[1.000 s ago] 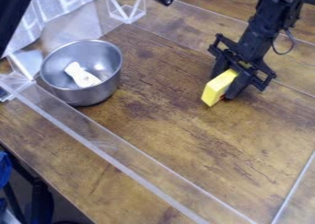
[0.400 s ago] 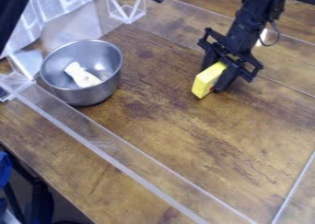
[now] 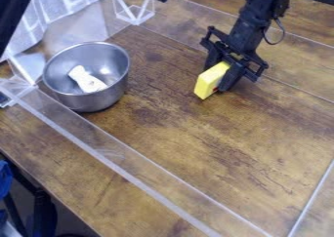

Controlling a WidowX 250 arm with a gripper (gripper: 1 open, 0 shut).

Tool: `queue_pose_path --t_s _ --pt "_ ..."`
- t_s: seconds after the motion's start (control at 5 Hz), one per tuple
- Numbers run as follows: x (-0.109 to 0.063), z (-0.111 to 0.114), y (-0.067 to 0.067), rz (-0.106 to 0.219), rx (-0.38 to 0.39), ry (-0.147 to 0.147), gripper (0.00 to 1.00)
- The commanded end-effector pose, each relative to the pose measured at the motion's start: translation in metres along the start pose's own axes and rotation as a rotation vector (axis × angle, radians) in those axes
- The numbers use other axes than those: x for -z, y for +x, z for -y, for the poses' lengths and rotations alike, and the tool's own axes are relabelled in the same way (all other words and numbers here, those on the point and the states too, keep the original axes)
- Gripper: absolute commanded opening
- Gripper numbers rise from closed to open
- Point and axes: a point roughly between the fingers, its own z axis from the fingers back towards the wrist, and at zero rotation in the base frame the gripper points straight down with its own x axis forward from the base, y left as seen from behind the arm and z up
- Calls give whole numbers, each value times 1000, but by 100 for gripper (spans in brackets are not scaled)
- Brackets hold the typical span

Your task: Move the yellow butter to the left side of the table

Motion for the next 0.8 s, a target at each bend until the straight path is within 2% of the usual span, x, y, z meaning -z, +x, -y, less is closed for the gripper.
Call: queue_pose_path --t_s 0.0,0.6 --pt "3 -20 0 14 -42 -23 0" --pt "16 -25 -2 -9 -45 -61 0"
